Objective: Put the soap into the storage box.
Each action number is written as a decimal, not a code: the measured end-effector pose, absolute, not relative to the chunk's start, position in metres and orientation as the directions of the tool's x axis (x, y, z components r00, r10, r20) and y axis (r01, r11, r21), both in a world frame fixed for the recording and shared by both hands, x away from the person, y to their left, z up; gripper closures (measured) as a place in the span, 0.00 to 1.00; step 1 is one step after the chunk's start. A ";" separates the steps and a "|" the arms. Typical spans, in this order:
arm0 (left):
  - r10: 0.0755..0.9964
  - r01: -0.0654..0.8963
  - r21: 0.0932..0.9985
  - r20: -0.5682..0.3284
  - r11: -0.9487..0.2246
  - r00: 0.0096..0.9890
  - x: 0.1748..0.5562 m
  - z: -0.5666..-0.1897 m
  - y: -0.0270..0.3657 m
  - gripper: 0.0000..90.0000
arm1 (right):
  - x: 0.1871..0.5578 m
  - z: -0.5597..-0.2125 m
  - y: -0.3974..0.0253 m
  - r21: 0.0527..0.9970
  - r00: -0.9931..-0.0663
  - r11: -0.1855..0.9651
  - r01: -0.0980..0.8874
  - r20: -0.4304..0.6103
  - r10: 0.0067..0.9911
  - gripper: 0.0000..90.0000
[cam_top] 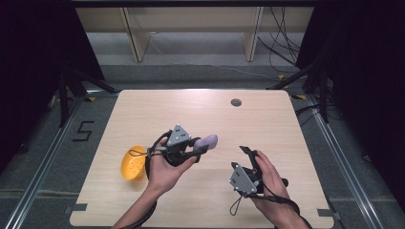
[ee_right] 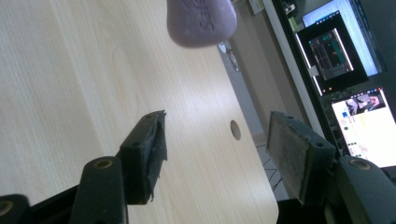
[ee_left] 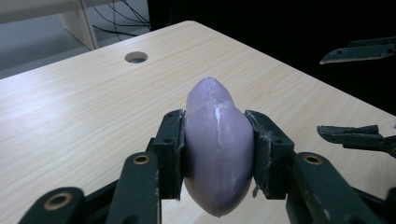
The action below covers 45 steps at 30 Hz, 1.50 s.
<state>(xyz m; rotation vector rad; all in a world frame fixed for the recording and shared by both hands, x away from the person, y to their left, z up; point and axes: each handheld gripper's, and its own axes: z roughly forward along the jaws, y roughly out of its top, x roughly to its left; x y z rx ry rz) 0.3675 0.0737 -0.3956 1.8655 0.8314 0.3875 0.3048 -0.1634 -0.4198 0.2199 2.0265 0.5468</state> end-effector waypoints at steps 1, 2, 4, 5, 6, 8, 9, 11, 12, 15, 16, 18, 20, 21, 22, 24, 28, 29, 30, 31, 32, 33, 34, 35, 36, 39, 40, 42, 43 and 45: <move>0.701 0.371 0.896 -0.101 -0.244 0.706 0.367 -0.396 0.075 0.65 | 0.304 -0.421 -0.164 0.481 -0.498 0.875 -0.050 -0.772 0.395 0.43; 0.709 0.373 0.897 -0.101 -0.239 0.698 0.365 -0.396 0.075 0.65 | 0.305 -0.421 -0.166 0.468 -0.499 0.881 -0.065 -0.780 0.378 0.43; 0.720 0.357 0.902 -0.080 -0.243 0.690 0.362 -0.397 0.076 0.65 | 0.304 -0.423 -0.167 0.484 -0.501 0.874 -0.043 -0.767 0.400 0.43; 0.726 0.350 0.903 -0.065 -0.249 0.685 0.360 -0.397 0.076 0.65 | 0.304 -0.423 -0.168 0.484 -0.503 0.874 -0.037 -0.765 0.402 0.43; 0.730 0.346 0.906 -0.065 -0.242 0.680 0.359 -0.397 0.076 0.65 | 0.304 -0.424 -0.169 0.487 -0.502 0.873 -0.035 -0.764 0.406 0.43; 0.735 0.337 0.910 -0.054 -0.243 0.676 0.356 -0.397 0.078 0.65 | 0.304 -0.425 -0.171 0.491 -0.501 0.871 -0.030 -0.761 0.412 0.43; 0.740 0.330 0.912 -0.045 -0.244 0.671 0.355 -0.397 0.079 0.65 | 0.305 -0.424 -0.172 0.482 -0.501 0.875 -0.042 -0.768 0.399 0.43; 0.750 0.322 0.916 -0.036 -0.239 0.660 0.352 -0.397 0.081 0.65 | 0.304 -0.425 -0.173 0.498 -0.502 0.867 -0.024 -0.756 0.421 0.43; 0.755 0.321 0.916 -0.033 -0.239 0.655 0.352 -0.397 0.082 0.65 | 0.305 -0.425 -0.174 0.496 -0.500 0.868 -0.025 -0.758 0.419 0.43; 0.768 0.313 0.920 -0.020 -0.237 0.641 0.349 -0.398 0.087 0.65 | 0.305 -0.426 -0.176 0.501 -0.501 0.865 -0.016 -0.753 0.426 0.43; 0.774 0.310 0.920 -0.014 -0.237 0.634 0.348 -0.399 0.089 0.65 | 0.306 -0.425 -0.176 0.493 -0.503 0.870 -0.026 -0.758 0.415 0.43; 0.779 0.311 0.921 -0.012 -0.236 0.627 0.346 -0.400 0.091 0.65 | 0.305 -0.426 -0.177 0.504 -0.500 0.864 -0.010 -0.750 0.432 0.43; 0.785 0.310 0.922 -0.010 -0.232 0.619 0.345 -0.401 0.093 0.65 | 0.307 -0.426 -0.178 0.492 -0.499 0.870 -0.021 -0.759 0.417 0.43; 0.787 0.306 0.922 -0.004 -0.236 0.617 0.344 -0.401 0.094 0.65 | 0.307 -0.426 -0.178 0.493 -0.494 0.870 -0.023 -0.762 0.419 0.43; 0.792 0.308 0.922 -0.002 -0.235 0.611 0.343 -0.401 0.095 0.65 | 0.306 -0.427 -0.178 0.506 -0.493 0.863 -0.011 -0.753 0.435 0.43; 0.797 0.303 0.924 0.002 -0.232 0.604 0.341 -0.401 0.096 0.65 | 0.307 -0.427 -0.179 0.505 -0.490 0.863 -0.010 -0.755 0.436 0.43; 0.808 0.300 0.928 0.000 -0.219 0.589 0.339 -0.402 0.099 0.65 | 0.307 -0.428 -0.180 0.508 -0.489 0.861 -0.002 -0.752 0.442 0.43; 0.812 0.301 0.929 -0.001 -0.215 0.583 0.338 -0.403 0.100 0.65 | 0.307 -0.428 -0.180 0.510 -0.489 0.860 0.001 -0.750 0.446 0.43; 0.814 0.300 0.929 0.000 -0.215 0.581 0.338 -0.403 0.101 0.65 | 0.307 -0.428 -0.181 0.509 -0.489 0.861 0.002 -0.750 0.445 0.43; 0.815 0.300 0.931 -0.003 -0.209 0.579 0.337 -0.404 0.102 0.65 | 0.307 -0.428 -0.181 0.509 -0.489 0.861 0.004 -0.750 0.446 0.43; 0.820 0.301 0.930 0.002 -0.212 0.572 0.337 -0.404 0.103 0.65 | 0.308 -0.428 -0.181 0.507 -0.487 0.862 0.000 -0.753 0.443 0.43; 0.823 0.300 0.930 0.002 -0.210 0.568 0.336 -0.405 0.103 0.65 | 0.308 -0.428 -0.181 0.510 -0.489 0.860 0.002 -0.750 0.446 0.43; 0.826 0.299 0.931 0.004 -0.209 0.564 0.335 -0.405 0.104 0.65 | 0.308 -0.428 -0.182 0.511 -0.488 0.859 0.002 -0.749 0.447 0.43; 0.826 0.296 0.932 0.007 -0.209 0.564 0.334 -0.406 0.106 0.65 | 0.308 -0.429 -0.182 0.515 -0.490 0.857 0.006 -0.745 0.452 0.43; 0.829 0.297 0.932 0.008 -0.209 0.559 0.334 -0.406 0.107 0.65 | 0.308 -0.429 -0.182 0.521 -0.501 0.853 0.010 -0.736 0.455 0.43; 0.837 0.290 0.933 0.019 -0.212 0.548 0.331 -0.406 0.109 0.65 | 0.308 -0.429 -0.183 0.518 -0.497 0.855 0.008 -0.740 0.453 0.43; 0.840 0.289 0.935 0.015 -0.204 0.543 0.330 -0.406 0.110 0.65 | 0.310 -0.429 -0.183 0.500 -0.490 0.866 -0.002 -0.755 0.436 0.43; 0.842 0.287 0.937 0.014 -0.199 0.539 0.329 -0.406 0.111 0.65 | 0.310 -0.429 -0.183 0.503 -0.490 0.864 -0.001 -0.753 0.438 0.43; 0.845 0.288 0.936 0.019 -0.204 0.535 0.329 -0.406 0.112 0.65 | 0.310 -0.429 -0.183 0.502 -0.490 0.865 -0.002 -0.754 0.437 0.43; 0.852 0.284 0.937 0.026 -0.203 0.523 0.328 -0.407 0.114 0.65 | 0.308 -0.430 -0.183 0.525 -0.497 0.851 0.017 -0.734 0.462 0.43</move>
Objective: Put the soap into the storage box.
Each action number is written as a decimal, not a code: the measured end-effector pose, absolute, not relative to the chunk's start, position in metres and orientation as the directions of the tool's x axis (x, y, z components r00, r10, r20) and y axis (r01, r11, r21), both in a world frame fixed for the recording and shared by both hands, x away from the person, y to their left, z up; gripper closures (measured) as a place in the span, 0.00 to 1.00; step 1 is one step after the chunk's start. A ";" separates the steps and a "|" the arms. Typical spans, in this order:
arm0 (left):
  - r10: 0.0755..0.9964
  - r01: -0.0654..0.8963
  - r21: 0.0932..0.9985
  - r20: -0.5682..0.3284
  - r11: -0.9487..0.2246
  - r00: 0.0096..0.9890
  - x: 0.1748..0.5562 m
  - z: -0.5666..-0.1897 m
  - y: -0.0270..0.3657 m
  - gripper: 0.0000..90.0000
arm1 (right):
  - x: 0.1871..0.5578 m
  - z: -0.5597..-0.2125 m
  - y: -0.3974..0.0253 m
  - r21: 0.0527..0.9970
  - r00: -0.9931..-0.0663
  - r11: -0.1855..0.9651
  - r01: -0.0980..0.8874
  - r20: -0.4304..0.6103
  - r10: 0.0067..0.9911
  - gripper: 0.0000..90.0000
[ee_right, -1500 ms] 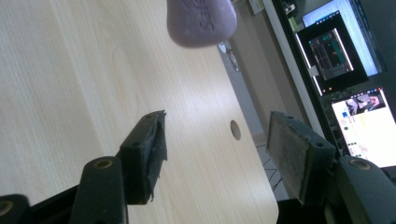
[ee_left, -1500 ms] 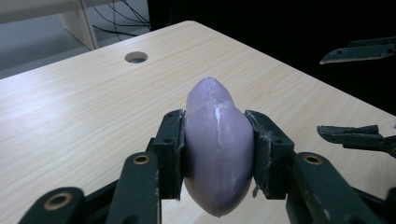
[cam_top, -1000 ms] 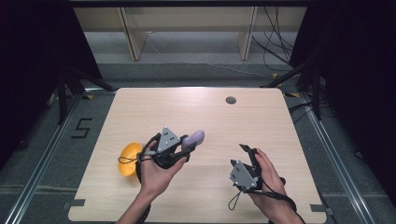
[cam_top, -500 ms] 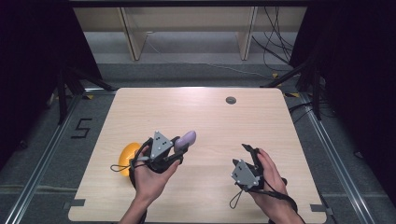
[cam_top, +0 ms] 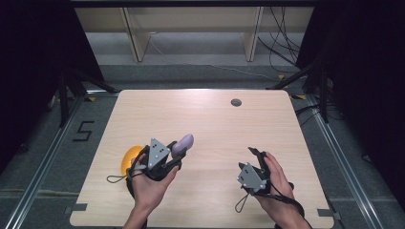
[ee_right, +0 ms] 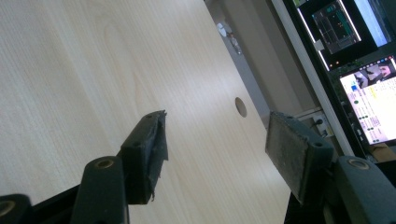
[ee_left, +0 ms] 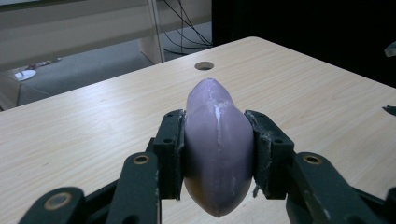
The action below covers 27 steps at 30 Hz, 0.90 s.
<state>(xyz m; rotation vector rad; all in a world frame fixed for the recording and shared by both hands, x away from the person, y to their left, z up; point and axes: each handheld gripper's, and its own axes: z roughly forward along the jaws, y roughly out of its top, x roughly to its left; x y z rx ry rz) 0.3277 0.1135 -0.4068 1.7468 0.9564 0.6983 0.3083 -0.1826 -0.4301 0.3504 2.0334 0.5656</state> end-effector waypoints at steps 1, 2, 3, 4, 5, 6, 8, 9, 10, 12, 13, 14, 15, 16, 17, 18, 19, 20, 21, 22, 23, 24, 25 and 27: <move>0.855 0.286 0.937 0.025 -0.201 0.518 0.327 -0.407 0.114 0.65 | 0.309 -0.430 -0.183 0.520 -0.493 0.854 0.012 -0.740 0.458 0.43; 0.858 0.283 0.940 0.021 -0.191 0.512 0.327 -0.408 0.116 0.65 | 0.309 -0.431 -0.183 0.527 -0.504 0.850 0.015 -0.730 0.461 0.43; 0.862 0.286 0.939 0.022 -0.193 0.507 0.326 -0.408 0.117 0.65 | 0.309 -0.431 -0.184 0.520 -0.492 0.854 0.017 -0.739 0.460 0.43; 0.864 0.284 0.939 0.023 -0.191 0.503 0.326 -0.409 0.118 0.65 | 0.309 -0.431 -0.185 0.519 -0.490 0.854 0.018 -0.741 0.460 0.43; 0.868 0.286 0.940 0.022 -0.187 0.496 0.326 -0.409 0.119 0.65 | 0.310 -0.431 -0.185 0.519 -0.489 0.854 0.018 -0.741 0.460 0.43; 0.870 0.294 0.939 0.012 -0.179 0.493 0.325 -0.409 0.121 0.65 | 0.310 -0.430 -0.185 0.506 -0.489 0.862 0.006 -0.751 0.444 0.43; 0.877 0.298 0.939 0.008 -0.172 0.480 0.324 -0.410 0.123 0.65 | 0.310 -0.430 -0.185 0.505 -0.488 0.863 0.005 -0.752 0.443 0.43; 0.880 0.295 0.941 0.009 -0.169 0.474 0.323 -0.411 0.125 0.65 | 0.311 -0.430 -0.185 0.504 -0.491 0.864 0.004 -0.751 0.441 0.43; 0.886 0.297 0.939 0.014 -0.171 0.464 0.322 -0.411 0.127 0.65 | 0.311 -0.430 -0.185 0.504 -0.491 0.863 0.003 -0.751 0.441 0.43; 0.894 0.297 0.941 0.012 -0.162 0.447 0.321 -0.411 0.131 0.65 | 0.310 -0.431 -0.185 0.510 -0.495 0.860 0.010 -0.745 0.447 0.43; 0.898 0.294 0.943 0.013 -0.157 0.439 0.321 -0.411 0.133 0.65 | 0.310 -0.431 -0.185 0.510 -0.499 0.860 0.014 -0.742 0.448 0.43; 0.904 0.295 0.943 0.015 -0.155 0.427 0.321 -0.411 0.135 0.65 | 0.310 -0.431 -0.185 0.512 -0.499 0.859 0.019 -0.740 0.451 0.43; 0.908 0.293 0.944 0.015 -0.151 0.420 0.320 -0.411 0.137 0.65 | 0.310 -0.431 -0.185 0.512 -0.500 0.859 0.020 -0.738 0.452 0.43; 0.913 0.294 0.944 0.017 -0.149 0.407 0.320 -0.411 0.140 0.65 | 0.310 -0.431 -0.185 0.506 -0.496 0.862 0.020 -0.744 0.448 0.43; 0.918 0.291 0.946 0.018 -0.145 0.397 0.320 -0.411 0.142 0.65 | 0.311 -0.431 -0.185 0.502 -0.496 0.865 0.020 -0.746 0.444 0.43; 0.923 0.293 0.946 0.020 -0.142 0.384 0.319 -0.411 0.145 0.65 | 0.310 -0.431 -0.185 0.511 -0.498 0.859 0.024 -0.739 0.454 0.43; 0.928 0.294 0.946 0.018 -0.136 0.372 0.319 -0.412 0.147 0.65 | 0.310 -0.431 -0.185 0.512 -0.498 0.859 0.024 -0.739 0.454 0.43; 0.933 0.295 0.947 0.014 -0.128 0.360 0.319 -0.412 0.150 0.65 | 0.310 -0.432 -0.185 0.512 -0.498 0.859 0.024 -0.739 0.455 0.43; 0.937 0.296 0.947 0.012 -0.123 0.349 0.319 -0.412 0.153 0.65 | 0.311 -0.431 -0.185 0.509 -0.494 0.860 0.024 -0.742 0.453 0.43; 0.940 0.298 0.947 0.012 -0.120 0.340 0.319 -0.413 0.156 0.65 | 0.311 -0.431 -0.186 0.503 -0.496 0.864 0.020 -0.745 0.446 0.43; 0.944 0.296 0.948 0.010 -0.113 0.331 0.319 -0.413 0.159 0.65 | 0.310 -0.433 -0.185 0.526 -0.495 0.850 0.033 -0.730 0.472 0.43; 0.946 0.295 0.949 0.007 -0.109 0.325 0.320 -0.414 0.161 0.65 | 0.310 -0.433 -0.185 0.529 -0.498 0.848 0.035 -0.727 0.473 0.43; 0.949 0.298 0.948 0.014 -0.113 0.316 0.319 -0.414 0.163 0.65 | 0.310 -0.433 -0.185 0.530 -0.499 0.847 0.036 -0.725 0.475 0.43; 0.954 0.298 0.948 0.016 -0.110 0.301 0.319 -0.416 0.166 0.65 | 0.310 -0.433 -0.185 0.530 -0.497 0.847 0.036 -0.726 0.475 0.43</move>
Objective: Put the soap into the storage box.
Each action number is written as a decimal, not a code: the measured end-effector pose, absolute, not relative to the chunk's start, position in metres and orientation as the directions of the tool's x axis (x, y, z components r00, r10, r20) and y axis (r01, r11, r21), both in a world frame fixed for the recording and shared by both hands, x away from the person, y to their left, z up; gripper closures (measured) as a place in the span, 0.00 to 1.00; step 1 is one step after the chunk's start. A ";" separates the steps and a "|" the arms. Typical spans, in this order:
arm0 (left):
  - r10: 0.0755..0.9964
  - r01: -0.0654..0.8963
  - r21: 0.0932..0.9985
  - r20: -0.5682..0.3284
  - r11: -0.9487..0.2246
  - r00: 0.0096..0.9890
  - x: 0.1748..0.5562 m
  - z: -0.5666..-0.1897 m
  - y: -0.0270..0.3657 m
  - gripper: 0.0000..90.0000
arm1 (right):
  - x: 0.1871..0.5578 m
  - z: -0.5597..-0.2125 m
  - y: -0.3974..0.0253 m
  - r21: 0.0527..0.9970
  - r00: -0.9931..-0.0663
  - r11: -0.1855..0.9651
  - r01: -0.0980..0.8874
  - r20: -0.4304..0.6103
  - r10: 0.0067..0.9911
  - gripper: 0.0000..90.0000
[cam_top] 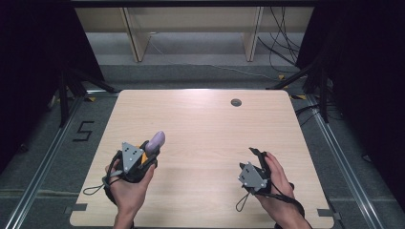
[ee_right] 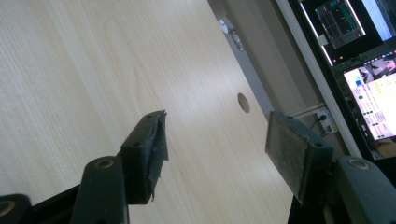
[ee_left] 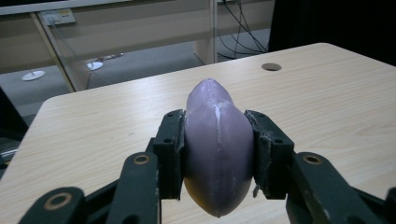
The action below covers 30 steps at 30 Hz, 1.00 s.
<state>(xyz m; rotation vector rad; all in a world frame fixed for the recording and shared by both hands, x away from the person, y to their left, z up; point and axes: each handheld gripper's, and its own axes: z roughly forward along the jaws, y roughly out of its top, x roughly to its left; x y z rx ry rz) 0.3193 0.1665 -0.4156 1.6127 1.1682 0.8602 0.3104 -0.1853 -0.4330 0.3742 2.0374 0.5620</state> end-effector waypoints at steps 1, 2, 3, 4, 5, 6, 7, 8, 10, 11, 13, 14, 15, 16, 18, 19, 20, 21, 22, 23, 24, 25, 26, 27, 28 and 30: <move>0.955 0.301 0.948 0.014 -0.107 0.296 0.319 -0.416 0.168 0.65 | 0.310 -0.433 -0.185 0.530 -0.497 0.847 0.036 -0.726 0.475 0.43; 0.957 0.301 0.948 0.014 -0.105 0.289 0.320 -0.416 0.170 0.65 | 0.311 -0.433 -0.185 0.530 -0.497 0.847 0.035 -0.726 0.475 0.43; 0.959 0.301 0.948 0.013 -0.101 0.282 0.320 -0.417 0.171 0.65 | 0.311 -0.433 -0.185 0.530 -0.498 0.847 0.036 -0.726 0.475 0.43; 0.961 0.302 0.948 0.013 -0.099 0.276 0.320 -0.417 0.172 0.65 | 0.311 -0.433 -0.185 0.531 -0.498 0.847 0.036 -0.725 0.475 0.43; 0.963 0.305 0.947 0.013 -0.098 0.269 0.320 -0.418 0.174 0.65 | 0.311 -0.433 -0.185 0.531 -0.498 0.847 0.036 -0.725 0.475 0.43; 0.965 0.300 0.950 0.011 -0.091 0.261 0.321 -0.418 0.176 0.65 | 0.311 -0.433 -0.185 0.531 -0.498 0.847 0.036 -0.725 0.476 0.43; 0.967 0.303 0.948 0.018 -0.096 0.253 0.320 -0.418 0.177 0.65 | 0.311 -0.433 -0.185 0.531 -0.498 0.846 0.035 -0.725 0.476 0.43; 0.969 0.303 0.948 0.016 -0.092 0.245 0.321 -0.418 0.179 0.65 | 0.311 -0.433 -0.185 0.532 -0.499 0.846 0.036 -0.724 0.476 0.43; 0.973 0.303 0.949 0.016 -0.087 0.230 0.321 -0.418 0.182 0.65 | 0.311 -0.433 -0.186 0.532 -0.500 0.846 0.037 -0.724 0.476 0.43; 0.975 0.303 0.948 0.022 -0.091 0.223 0.321 -0.418 0.184 0.65 | 0.311 -0.433 -0.186 0.531 -0.498 0.847 0.037 -0.725 0.476 0.43; 0.978 0.301 0.950 0.022 -0.085 0.209 0.322 -0.418 0.186 0.65 | 0.312 -0.433 -0.186 0.515 -0.500 0.857 0.021 -0.737 0.455 0.43; 0.978 0.301 0.950 0.023 -0.086 0.205 0.322 -0.419 0.187 0.65 | 0.312 -0.433 -0.186 0.515 -0.499 0.857 0.022 -0.737 0.455 0.43; 0.980 0.300 0.950 0.022 -0.083 0.199 0.321 -0.419 0.188 0.65 | 0.312 -0.433 -0.186 0.514 -0.499 0.858 0.022 -0.737 0.455 0.43; 0.980 0.302 0.950 0.024 -0.084 0.195 0.321 -0.420 0.188 0.65 | 0.312 -0.433 -0.186 0.515 -0.501 0.857 0.023 -0.736 0.455 0.43; 0.983 0.303 0.950 0.026 -0.081 0.184 0.322 -0.421 0.190 0.65 | 0.313 -0.433 -0.186 0.515 -0.502 0.857 0.021 -0.736 0.454 0.43; 0.983 0.305 0.949 0.022 -0.077 0.182 0.322 -0.422 0.191 0.65 | 0.312 -0.433 -0.185 0.517 -0.504 0.856 0.021 -0.733 0.456 0.43; 0.984 0.307 0.949 0.022 -0.077 0.177 0.322 -0.422 0.193 0.65 | 0.312 -0.433 -0.185 0.518 -0.504 0.855 0.023 -0.733 0.457 0.43; 0.985 0.306 0.949 0.020 -0.073 0.172 0.322 -0.423 0.194 0.65 | 0.312 -0.433 -0.186 0.517 -0.505 0.855 0.022 -0.733 0.456 0.43; 0.986 0.309 0.948 0.020 -0.071 0.167 0.322 -0.424 0.195 0.65 | 0.313 -0.433 -0.186 0.515 -0.501 0.857 0.022 -0.736 0.455 0.43; 0.986 0.309 0.949 0.019 -0.069 0.163 0.322 -0.424 0.196 0.65 | 0.313 -0.433 -0.186 0.515 -0.501 0.857 0.022 -0.736 0.456 0.43; 0.988 0.309 0.949 0.017 -0.065 0.155 0.322 -0.424 0.197 0.65 | 0.313 -0.433 -0.186 0.515 -0.505 0.856 0.027 -0.732 0.457 0.43; 0.988 0.313 0.947 0.023 -0.070 0.151 0.322 -0.424 0.199 0.65 | 0.313 -0.433 -0.186 0.516 -0.504 0.856 0.028 -0.732 0.458 0.43; 0.989 0.310 0.948 0.021 -0.066 0.146 0.322 -0.425 0.200 0.65 | 0.313 -0.433 -0.186 0.515 -0.505 0.857 0.027 -0.733 0.456 0.43; 0.989 0.307 0.949 0.023 -0.066 0.143 0.322 -0.425 0.201 0.65 | 0.313 -0.433 -0.186 0.516 -0.505 0.856 0.027 -0.732 0.457 0.43; 0.990 0.310 0.949 0.023 -0.066 0.139 0.322 -0.426 0.202 0.65 | 0.313 -0.433 -0.186 0.514 -0.507 0.857 0.024 -0.733 0.454 0.43; 0.991 0.310 0.948 0.025 -0.066 0.135 0.322 -0.426 0.203 0.65 | 0.313 -0.433 -0.185 0.514 -0.509 0.857 0.023 -0.732 0.453 0.43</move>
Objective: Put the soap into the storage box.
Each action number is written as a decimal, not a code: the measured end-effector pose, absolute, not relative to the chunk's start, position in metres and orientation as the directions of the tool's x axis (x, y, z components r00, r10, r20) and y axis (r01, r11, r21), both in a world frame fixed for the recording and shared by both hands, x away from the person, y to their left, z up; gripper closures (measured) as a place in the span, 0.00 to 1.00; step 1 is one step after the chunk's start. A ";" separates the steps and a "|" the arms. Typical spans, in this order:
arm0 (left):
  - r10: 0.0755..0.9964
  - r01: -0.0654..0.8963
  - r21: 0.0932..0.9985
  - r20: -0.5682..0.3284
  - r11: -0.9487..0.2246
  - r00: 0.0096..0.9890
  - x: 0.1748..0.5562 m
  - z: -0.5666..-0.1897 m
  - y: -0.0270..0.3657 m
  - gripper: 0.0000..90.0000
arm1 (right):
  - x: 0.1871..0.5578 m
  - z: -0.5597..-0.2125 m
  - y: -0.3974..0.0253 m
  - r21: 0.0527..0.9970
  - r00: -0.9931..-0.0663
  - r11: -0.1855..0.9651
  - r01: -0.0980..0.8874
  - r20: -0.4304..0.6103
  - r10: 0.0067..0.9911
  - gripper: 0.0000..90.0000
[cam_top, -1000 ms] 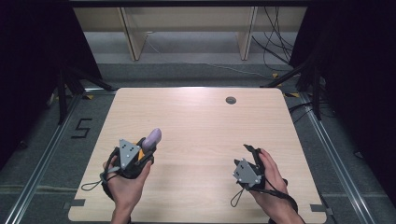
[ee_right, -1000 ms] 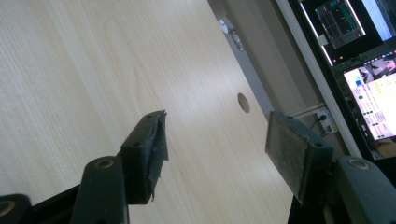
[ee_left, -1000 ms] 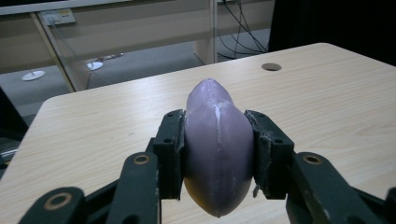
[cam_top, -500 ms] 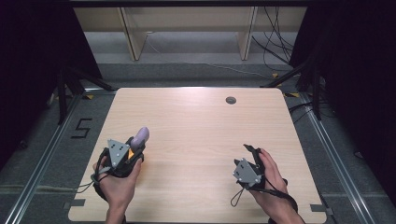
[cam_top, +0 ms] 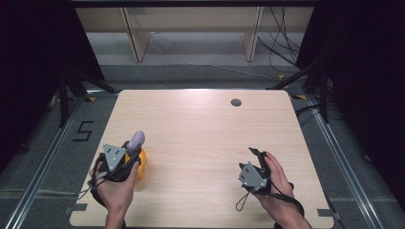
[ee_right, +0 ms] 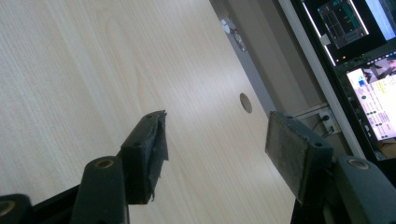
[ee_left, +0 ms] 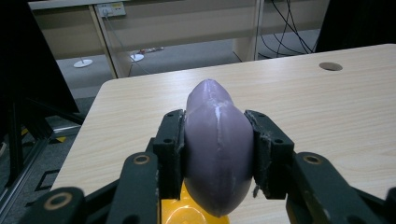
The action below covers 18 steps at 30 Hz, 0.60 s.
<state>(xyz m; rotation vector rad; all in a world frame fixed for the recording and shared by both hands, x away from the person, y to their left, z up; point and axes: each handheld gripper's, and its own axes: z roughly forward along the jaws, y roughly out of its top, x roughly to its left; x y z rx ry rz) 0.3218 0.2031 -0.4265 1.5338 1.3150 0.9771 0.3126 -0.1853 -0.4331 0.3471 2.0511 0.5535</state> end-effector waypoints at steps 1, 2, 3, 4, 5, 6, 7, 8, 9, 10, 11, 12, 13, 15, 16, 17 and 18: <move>0.991 0.309 0.949 0.025 -0.065 0.132 0.322 -0.427 0.204 0.65 | 0.313 -0.433 -0.186 0.509 -0.505 0.860 0.022 -0.737 0.449 0.43; 0.992 0.309 0.949 0.025 -0.064 0.127 0.322 -0.428 0.204 0.65 | 0.313 -0.433 -0.185 0.514 -0.506 0.857 0.024 -0.733 0.454 0.43; 0.992 0.309 0.949 0.023 -0.062 0.127 0.322 -0.429 0.205 0.65 | 0.313 -0.433 -0.185 0.516 -0.506 0.857 0.024 -0.732 0.455 0.43; 0.992 0.312 0.948 0.022 -0.060 0.123 0.322 -0.429 0.205 0.65 | 0.313 -0.433 -0.185 0.515 -0.510 0.857 0.023 -0.731 0.453 0.43; 0.992 0.316 0.947 0.025 -0.062 0.120 0.322 -0.430 0.206 0.65 | 0.313 -0.433 -0.185 0.516 -0.507 0.856 0.024 -0.732 0.456 0.43; 0.993 0.314 0.948 0.021 -0.057 0.116 0.322 -0.431 0.207 0.65 | 0.313 -0.433 -0.185 0.511 -0.505 0.859 0.023 -0.735 0.451 0.43; 0.993 0.316 0.947 0.025 -0.060 0.114 0.322 -0.431 0.207 0.65 | 0.313 -0.433 -0.185 0.515 -0.509 0.857 0.024 -0.732 0.454 0.43; 0.994 0.316 0.947 0.024 -0.058 0.110 0.322 -0.432 0.208 0.65 | 0.313 -0.433 -0.185 0.513 -0.509 0.858 0.019 -0.734 0.450 0.43; 0.994 0.316 0.947 0.022 -0.054 0.104 0.322 -0.433 0.208 0.65 | 0.314 -0.433 -0.186 0.506 -0.507 0.863 0.017 -0.739 0.443 0.43; 0.994 0.316 0.947 0.027 -0.059 0.105 0.322 -0.434 0.209 0.65 | 0.314 -0.433 -0.186 0.507 -0.507 0.862 0.018 -0.739 0.445 0.43; 0.995 0.320 0.946 0.026 -0.056 0.098 0.322 -0.434 0.209 0.65 | 0.314 -0.432 -0.186 0.502 -0.506 0.865 0.016 -0.742 0.440 0.43; 0.995 0.322 0.945 0.029 -0.058 0.096 0.322 -0.435 0.210 0.65 | 0.314 -0.432 -0.185 0.504 -0.508 0.863 0.017 -0.740 0.442 0.43; 0.995 0.326 0.943 0.030 -0.058 0.091 0.323 -0.436 0.211 0.65 | 0.314 -0.432 -0.185 0.505 -0.508 0.863 0.017 -0.739 0.443 0.43; 0.996 0.331 0.942 0.031 -0.058 0.086 0.323 -0.438 0.212 0.65 | 0.314 -0.433 -0.185 0.504 -0.509 0.863 0.016 -0.739 0.441 0.43; 0.996 0.332 0.942 0.028 -0.054 0.083 0.324 -0.440 0.212 0.65 | 0.314 -0.433 -0.185 0.504 -0.509 0.863 0.016 -0.739 0.441 0.43; 0.997 0.333 0.942 0.026 -0.050 0.076 0.324 -0.441 0.213 0.65 | 0.314 -0.433 -0.185 0.507 -0.509 0.862 0.018 -0.737 0.444 0.43; 0.997 0.339 0.939 0.032 -0.056 0.077 0.324 -0.442 0.213 0.65 | 0.314 -0.433 -0.185 0.508 -0.509 0.861 0.017 -0.737 0.445 0.43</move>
